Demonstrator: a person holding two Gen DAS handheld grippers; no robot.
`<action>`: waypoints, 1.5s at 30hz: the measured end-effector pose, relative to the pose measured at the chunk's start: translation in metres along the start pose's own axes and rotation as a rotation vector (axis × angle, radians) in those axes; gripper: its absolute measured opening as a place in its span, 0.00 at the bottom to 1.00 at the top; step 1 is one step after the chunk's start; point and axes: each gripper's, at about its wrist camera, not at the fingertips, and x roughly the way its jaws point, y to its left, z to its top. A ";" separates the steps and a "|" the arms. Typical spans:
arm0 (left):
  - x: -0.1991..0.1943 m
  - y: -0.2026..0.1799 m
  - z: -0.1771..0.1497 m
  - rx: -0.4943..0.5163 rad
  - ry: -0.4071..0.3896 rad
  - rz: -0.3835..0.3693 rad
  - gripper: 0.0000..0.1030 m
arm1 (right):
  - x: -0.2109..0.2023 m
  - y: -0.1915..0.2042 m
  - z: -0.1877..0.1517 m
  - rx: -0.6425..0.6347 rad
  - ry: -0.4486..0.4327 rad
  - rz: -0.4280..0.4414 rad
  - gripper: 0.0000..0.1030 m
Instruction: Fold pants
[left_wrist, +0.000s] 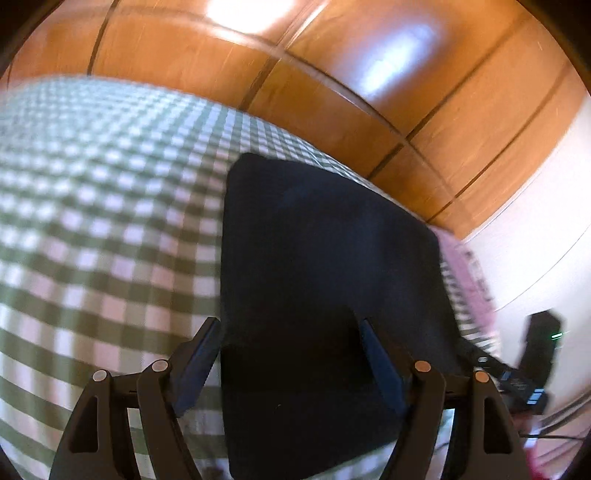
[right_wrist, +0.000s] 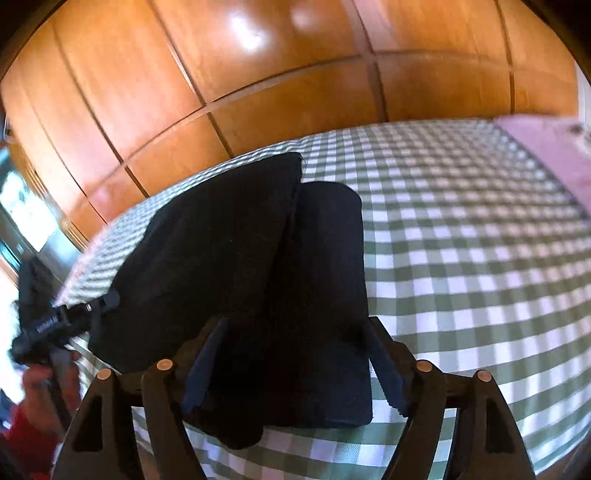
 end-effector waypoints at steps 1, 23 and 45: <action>0.001 0.005 0.000 -0.022 0.016 -0.033 0.76 | 0.002 -0.003 0.001 0.014 0.015 0.015 0.77; 0.021 -0.013 0.000 0.103 0.079 -0.110 0.62 | 0.010 -0.047 0.006 0.128 0.046 0.170 0.58; 0.060 -0.074 0.121 0.321 -0.136 0.020 0.55 | 0.060 -0.033 0.140 -0.094 -0.195 0.011 0.50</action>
